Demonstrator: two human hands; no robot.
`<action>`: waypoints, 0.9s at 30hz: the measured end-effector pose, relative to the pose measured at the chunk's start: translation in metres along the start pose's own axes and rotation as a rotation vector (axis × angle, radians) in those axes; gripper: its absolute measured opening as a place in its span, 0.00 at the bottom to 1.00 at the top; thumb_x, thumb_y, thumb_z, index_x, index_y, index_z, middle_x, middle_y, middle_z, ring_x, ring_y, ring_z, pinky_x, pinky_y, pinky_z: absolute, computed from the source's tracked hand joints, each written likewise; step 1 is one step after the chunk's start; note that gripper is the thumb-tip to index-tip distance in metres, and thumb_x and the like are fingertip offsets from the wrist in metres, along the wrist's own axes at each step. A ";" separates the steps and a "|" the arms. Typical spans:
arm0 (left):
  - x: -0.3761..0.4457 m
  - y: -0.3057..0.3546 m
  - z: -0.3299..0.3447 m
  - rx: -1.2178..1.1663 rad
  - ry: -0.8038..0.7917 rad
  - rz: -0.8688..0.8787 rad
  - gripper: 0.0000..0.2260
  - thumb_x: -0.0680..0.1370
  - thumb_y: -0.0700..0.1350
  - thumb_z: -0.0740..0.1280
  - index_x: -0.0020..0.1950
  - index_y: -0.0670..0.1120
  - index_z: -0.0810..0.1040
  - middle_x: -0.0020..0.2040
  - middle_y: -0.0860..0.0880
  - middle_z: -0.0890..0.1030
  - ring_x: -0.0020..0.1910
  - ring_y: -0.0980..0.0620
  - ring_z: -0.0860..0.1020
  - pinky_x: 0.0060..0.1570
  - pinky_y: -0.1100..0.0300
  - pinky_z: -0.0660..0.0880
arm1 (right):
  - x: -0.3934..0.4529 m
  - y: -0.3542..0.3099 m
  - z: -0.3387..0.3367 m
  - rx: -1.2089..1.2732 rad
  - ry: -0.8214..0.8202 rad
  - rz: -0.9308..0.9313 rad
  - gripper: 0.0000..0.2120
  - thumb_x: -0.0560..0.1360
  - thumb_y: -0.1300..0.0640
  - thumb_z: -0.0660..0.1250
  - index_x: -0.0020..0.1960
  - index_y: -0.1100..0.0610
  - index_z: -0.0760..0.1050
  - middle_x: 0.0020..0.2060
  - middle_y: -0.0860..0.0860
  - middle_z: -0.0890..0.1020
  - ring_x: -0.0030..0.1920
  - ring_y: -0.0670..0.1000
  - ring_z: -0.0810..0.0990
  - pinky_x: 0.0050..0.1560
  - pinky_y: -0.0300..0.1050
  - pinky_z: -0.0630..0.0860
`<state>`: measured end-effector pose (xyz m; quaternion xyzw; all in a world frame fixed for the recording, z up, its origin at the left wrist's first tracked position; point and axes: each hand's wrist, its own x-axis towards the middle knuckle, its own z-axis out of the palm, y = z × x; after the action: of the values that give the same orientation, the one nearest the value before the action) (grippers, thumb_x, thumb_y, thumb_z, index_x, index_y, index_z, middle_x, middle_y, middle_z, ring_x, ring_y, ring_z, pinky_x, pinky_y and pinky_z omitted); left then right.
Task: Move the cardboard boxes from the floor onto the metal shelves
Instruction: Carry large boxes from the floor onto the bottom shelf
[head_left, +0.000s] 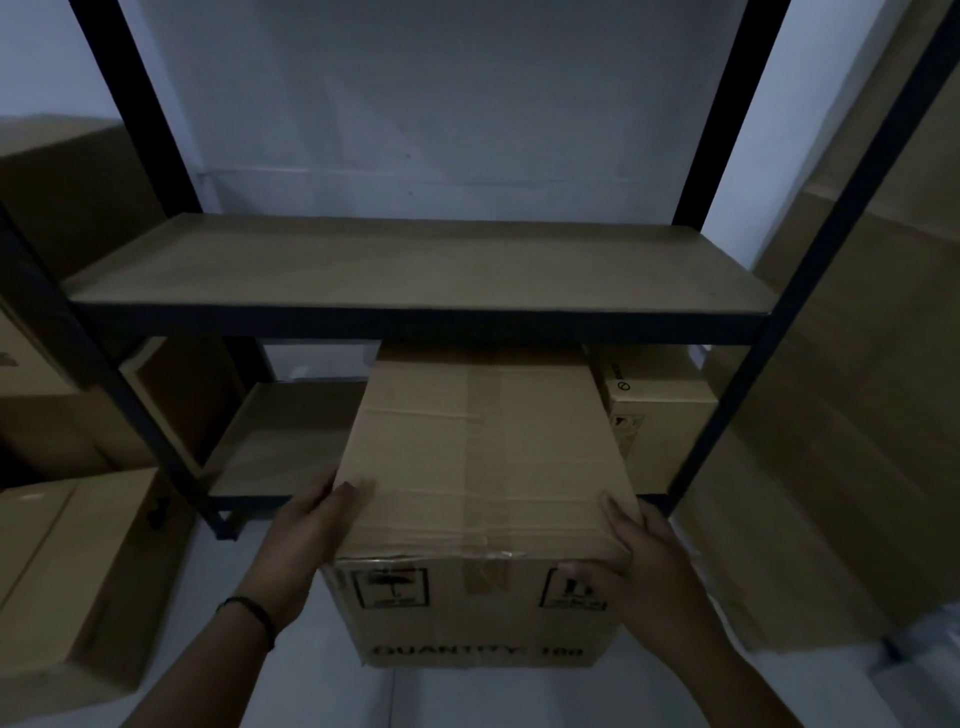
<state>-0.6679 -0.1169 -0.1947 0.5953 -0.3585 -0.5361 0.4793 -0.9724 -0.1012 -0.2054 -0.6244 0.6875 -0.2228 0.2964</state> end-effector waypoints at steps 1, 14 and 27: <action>-0.005 -0.002 0.002 0.068 0.021 0.062 0.15 0.77 0.51 0.64 0.63 0.59 0.69 0.52 0.56 0.77 0.50 0.53 0.77 0.45 0.60 0.73 | 0.002 -0.003 0.000 -0.010 0.008 0.008 0.42 0.71 0.41 0.71 0.78 0.52 0.56 0.76 0.48 0.54 0.74 0.50 0.58 0.69 0.41 0.63; 0.005 -0.029 0.022 0.474 0.316 0.334 0.34 0.69 0.55 0.74 0.71 0.48 0.67 0.60 0.49 0.75 0.56 0.51 0.75 0.51 0.57 0.76 | 0.007 0.013 0.013 -0.058 0.310 -0.085 0.22 0.78 0.56 0.67 0.71 0.57 0.70 0.49 0.60 0.82 0.48 0.57 0.80 0.41 0.40 0.66; 0.054 -0.013 0.036 0.522 0.236 0.364 0.30 0.75 0.49 0.70 0.74 0.44 0.66 0.68 0.48 0.71 0.61 0.55 0.69 0.59 0.60 0.69 | 0.077 0.015 -0.016 0.123 0.321 -0.067 0.19 0.78 0.60 0.65 0.69 0.60 0.71 0.55 0.56 0.83 0.46 0.47 0.78 0.37 0.23 0.68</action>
<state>-0.6956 -0.1708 -0.2223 0.6823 -0.5259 -0.2591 0.4367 -0.9974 -0.1766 -0.2138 -0.5843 0.6898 -0.3709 0.2129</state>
